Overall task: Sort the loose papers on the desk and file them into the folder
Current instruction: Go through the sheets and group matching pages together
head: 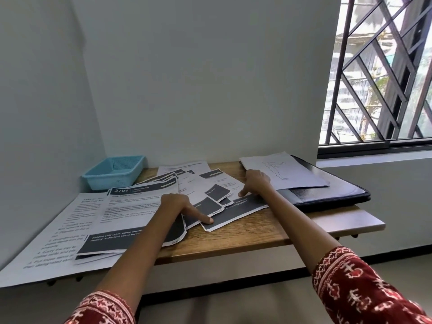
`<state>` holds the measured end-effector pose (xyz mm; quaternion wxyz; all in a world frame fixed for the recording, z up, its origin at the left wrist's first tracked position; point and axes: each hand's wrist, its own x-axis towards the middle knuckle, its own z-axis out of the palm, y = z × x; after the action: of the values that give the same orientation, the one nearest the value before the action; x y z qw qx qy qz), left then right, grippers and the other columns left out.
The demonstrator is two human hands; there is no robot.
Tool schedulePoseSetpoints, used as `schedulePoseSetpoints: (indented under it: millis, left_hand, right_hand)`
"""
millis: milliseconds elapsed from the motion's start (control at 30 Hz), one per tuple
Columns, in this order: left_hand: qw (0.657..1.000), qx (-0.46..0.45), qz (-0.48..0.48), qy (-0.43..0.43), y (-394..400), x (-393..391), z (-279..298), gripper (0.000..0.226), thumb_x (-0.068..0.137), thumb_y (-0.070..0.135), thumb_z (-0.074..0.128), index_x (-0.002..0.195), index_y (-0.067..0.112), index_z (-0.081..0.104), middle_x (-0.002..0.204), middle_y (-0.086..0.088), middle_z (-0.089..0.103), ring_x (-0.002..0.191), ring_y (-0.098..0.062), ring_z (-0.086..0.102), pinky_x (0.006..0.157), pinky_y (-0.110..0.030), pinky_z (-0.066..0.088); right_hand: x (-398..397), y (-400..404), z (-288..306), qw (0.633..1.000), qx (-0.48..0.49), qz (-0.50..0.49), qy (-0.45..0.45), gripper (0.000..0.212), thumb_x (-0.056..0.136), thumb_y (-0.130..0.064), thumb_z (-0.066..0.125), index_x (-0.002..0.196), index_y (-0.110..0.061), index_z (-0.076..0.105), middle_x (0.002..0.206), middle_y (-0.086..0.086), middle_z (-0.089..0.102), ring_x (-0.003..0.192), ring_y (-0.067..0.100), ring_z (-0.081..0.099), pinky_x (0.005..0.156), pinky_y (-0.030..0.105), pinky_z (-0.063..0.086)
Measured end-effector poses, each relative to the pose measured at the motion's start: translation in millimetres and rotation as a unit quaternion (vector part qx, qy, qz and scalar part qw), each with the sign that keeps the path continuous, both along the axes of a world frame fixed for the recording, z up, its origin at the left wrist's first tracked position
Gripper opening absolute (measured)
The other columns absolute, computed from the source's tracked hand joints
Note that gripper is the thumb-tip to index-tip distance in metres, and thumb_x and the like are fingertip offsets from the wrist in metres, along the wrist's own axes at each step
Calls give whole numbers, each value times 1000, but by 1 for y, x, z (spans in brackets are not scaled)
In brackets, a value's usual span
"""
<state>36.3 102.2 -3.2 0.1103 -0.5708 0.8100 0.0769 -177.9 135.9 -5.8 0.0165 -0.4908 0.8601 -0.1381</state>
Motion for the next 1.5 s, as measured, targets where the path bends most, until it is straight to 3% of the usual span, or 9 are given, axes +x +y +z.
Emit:
schedulePoseSetpoints:
  millis: [233, 400, 467, 567, 733, 867, 1100, 1400, 1500]
  left_hand:
    - [1000, -14, -11, 15, 1, 3, -1, 102, 62, 80, 58, 134, 9, 43, 140, -10, 45, 125, -26, 45, 93, -31, 36]
    - [998, -50, -33, 12, 5, 4, -4, 90, 70, 78, 52, 127, 8, 49, 132, -9, 52, 118, -24, 49, 88, -31, 37]
    - [996, -80, -48, 12, 7, 5, -7, 81, 75, 75, 48, 121, 8, 54, 127, -9, 56, 115, -24, 52, 88, -31, 38]
    - [988, -137, -69, 17, 13, 4, -13, 69, 86, 66, 40, 119, 8, 57, 123, -10, 58, 112, -25, 54, 86, -31, 38]
    - [982, -175, -63, 40, 15, 6, -13, 60, 92, 57, 36, 120, 7, 56, 123, -11, 58, 111, -26, 55, 84, -31, 40]
    - [980, -186, -62, 20, 15, 4, -13, 63, 87, 62, 45, 119, 10, 57, 120, -8, 60, 109, -23, 56, 84, -30, 41]
    - [960, -269, -73, 29, 20, -6, -11, 65, 78, 68, 55, 108, 10, 60, 107, -4, 64, 99, -20, 61, 70, -27, 39]
    - [951, -288, -103, -34, 24, -17, -13, 31, 88, 30, 57, 112, 11, 61, 108, -4, 64, 97, -21, 64, 78, -29, 52]
    - [952, -293, -92, -2, 23, -12, -20, 29, 90, 22, 56, 116, 11, 59, 112, -5, 63, 101, -21, 62, 80, -28, 50]
  right_hand:
    - [-1, 5, 3, 997, -70, -6, -29, 44, 77, -21, 77, 115, -8, 59, 114, 9, 62, 108, 27, 58, 80, 32, 45]
    - [-1, 7, 16, 989, -134, 20, -59, 6, 80, -13, 62, 84, -9, 65, 83, 6, 62, 80, 24, 54, 57, 25, 36]
    - [-1, 9, 24, 984, -159, 36, -74, 14, 81, -8, 59, 69, -14, 57, 72, 3, 53, 74, 23, 48, 48, 24, 28]
    - [-3, 15, 33, 979, -188, 31, -72, 17, 81, 1, 53, 79, -11, 65, 77, 7, 55, 74, 24, 51, 54, 24, 35]
    - [-16, 33, 53, 951, -293, -74, -65, 27, 84, 8, 43, 89, -3, 66, 83, 15, 60, 80, 35, 64, 71, 41, 57]
    - [-26, 43, 64, 908, -400, -115, -55, 36, 85, 9, 42, 109, -3, 65, 106, 20, 65, 99, 37, 61, 76, 32, 46]
    - [-28, 49, 65, 889, -439, -114, -64, 39, 88, 9, 40, 116, -4, 64, 111, 20, 65, 101, 37, 60, 73, 31, 42]
    - [-36, 48, 61, 888, -442, -101, -80, 37, 87, 7, 42, 114, -3, 65, 111, 20, 65, 100, 35, 60, 73, 27, 40]
    - [-44, 50, 63, 877, -460, -107, -90, 36, 87, 8, 43, 113, -2, 65, 110, 20, 66, 100, 34, 61, 73, 26, 40]
